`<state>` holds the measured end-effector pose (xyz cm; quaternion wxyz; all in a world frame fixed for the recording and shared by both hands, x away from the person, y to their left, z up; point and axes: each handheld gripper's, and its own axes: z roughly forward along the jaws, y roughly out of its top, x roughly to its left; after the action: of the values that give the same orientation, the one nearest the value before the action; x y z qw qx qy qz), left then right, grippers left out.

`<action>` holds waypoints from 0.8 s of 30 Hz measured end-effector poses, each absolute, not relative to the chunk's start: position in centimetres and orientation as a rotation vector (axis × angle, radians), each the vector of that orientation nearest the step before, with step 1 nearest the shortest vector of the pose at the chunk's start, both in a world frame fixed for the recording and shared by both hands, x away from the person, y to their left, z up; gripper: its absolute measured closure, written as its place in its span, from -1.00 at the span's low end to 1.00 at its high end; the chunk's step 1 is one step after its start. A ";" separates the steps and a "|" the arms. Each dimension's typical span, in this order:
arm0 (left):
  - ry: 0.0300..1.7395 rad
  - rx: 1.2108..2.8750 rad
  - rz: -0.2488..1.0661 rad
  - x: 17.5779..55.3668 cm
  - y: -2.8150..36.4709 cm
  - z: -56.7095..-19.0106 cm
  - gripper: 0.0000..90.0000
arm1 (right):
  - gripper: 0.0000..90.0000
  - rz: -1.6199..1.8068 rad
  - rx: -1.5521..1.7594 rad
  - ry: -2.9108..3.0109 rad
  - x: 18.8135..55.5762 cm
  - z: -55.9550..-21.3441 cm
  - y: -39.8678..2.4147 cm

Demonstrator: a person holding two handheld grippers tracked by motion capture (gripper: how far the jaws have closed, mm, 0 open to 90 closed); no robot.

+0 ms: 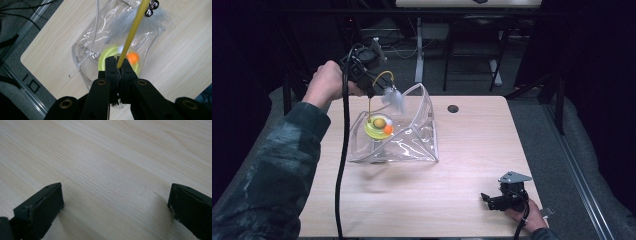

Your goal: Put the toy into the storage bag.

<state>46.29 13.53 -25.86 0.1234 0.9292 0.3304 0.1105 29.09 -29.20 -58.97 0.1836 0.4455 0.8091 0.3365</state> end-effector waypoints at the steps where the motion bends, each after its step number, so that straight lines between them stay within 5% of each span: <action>1: 0.967 2.713 0.319 46.4 13.5 -26.1 0.95 | -1.00 0.946 1.256 2.282 29.1 -59.0 -29.2; 24: 1.021 2.699 0.241 47.9 13.2 -29.5 0.95 | -1.00 0.944 1.256 2.278 29.1 -59.0 -29.2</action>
<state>47.90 13.25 -29.46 0.1227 0.9250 0.3501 0.0826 29.10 -29.20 -58.98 0.1860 0.4460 0.8088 0.3351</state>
